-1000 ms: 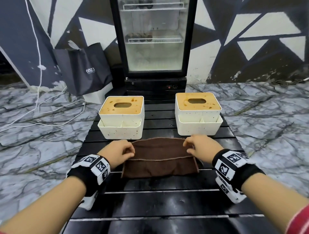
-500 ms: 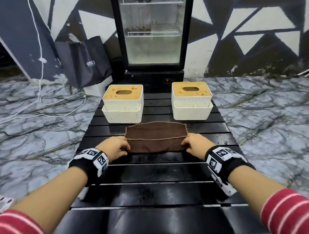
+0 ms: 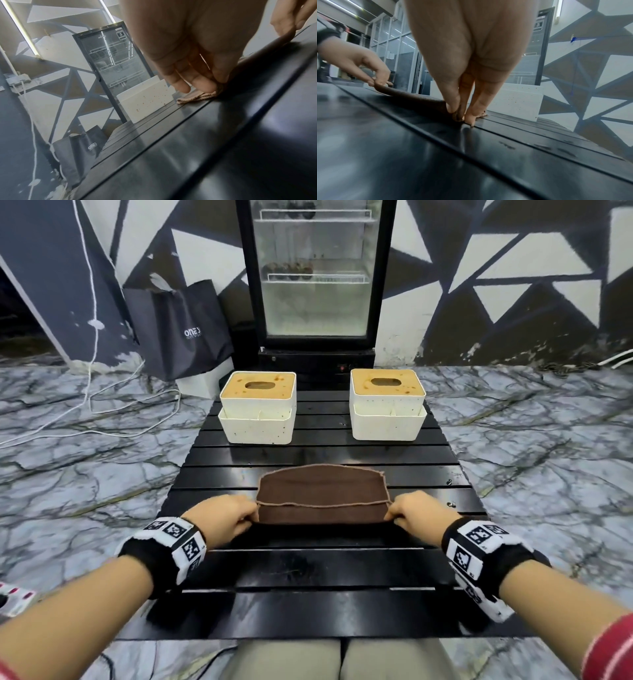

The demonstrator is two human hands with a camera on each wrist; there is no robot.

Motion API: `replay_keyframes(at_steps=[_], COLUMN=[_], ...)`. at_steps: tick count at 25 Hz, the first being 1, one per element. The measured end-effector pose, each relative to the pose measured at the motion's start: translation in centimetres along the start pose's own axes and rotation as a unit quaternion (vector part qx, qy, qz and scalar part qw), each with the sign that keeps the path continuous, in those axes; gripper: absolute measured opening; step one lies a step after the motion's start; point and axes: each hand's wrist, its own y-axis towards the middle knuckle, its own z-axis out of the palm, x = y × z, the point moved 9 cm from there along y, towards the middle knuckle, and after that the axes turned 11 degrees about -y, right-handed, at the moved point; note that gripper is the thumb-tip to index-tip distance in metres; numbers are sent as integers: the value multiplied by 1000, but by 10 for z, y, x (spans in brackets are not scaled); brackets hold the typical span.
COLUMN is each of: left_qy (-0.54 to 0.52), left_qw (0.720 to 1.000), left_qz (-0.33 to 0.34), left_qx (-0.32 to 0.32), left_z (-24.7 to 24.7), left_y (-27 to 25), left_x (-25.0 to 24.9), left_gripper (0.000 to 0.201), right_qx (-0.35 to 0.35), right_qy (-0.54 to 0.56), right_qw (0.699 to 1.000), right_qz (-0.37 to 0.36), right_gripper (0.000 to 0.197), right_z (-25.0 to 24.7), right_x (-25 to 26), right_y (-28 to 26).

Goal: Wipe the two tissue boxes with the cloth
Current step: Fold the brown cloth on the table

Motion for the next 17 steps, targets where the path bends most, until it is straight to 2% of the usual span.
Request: replay_keyframes(at_steps=[3, 6, 9, 12, 17], left_qy=[-32, -60, -109, -145, -167], left_qw=[999, 997, 992, 980, 965], left_qz=[35, 39, -1, -59, -142], left_qx=[18, 4, -61, -126, -145], left_z=[18, 18, -3, -22, -23], left_y=[-29, -41, -30, -9, 24], left_x=[-16, -17, -9, 5, 28], left_gripper=[23, 14, 10, 19, 16], right_qx=[-3, -9, -46, -88, -86], right_qy=[19, 60, 124, 170, 160], right_qw=[999, 997, 991, 979, 976], right_qz=[-44, -51, 3, 64, 121], right_gripper=[26, 24, 21, 19, 20], right_z=[10, 11, -7, -21, -21], right_x=[18, 19, 0, -24, -41], right_y=[-38, -55, -43, -20, 13])
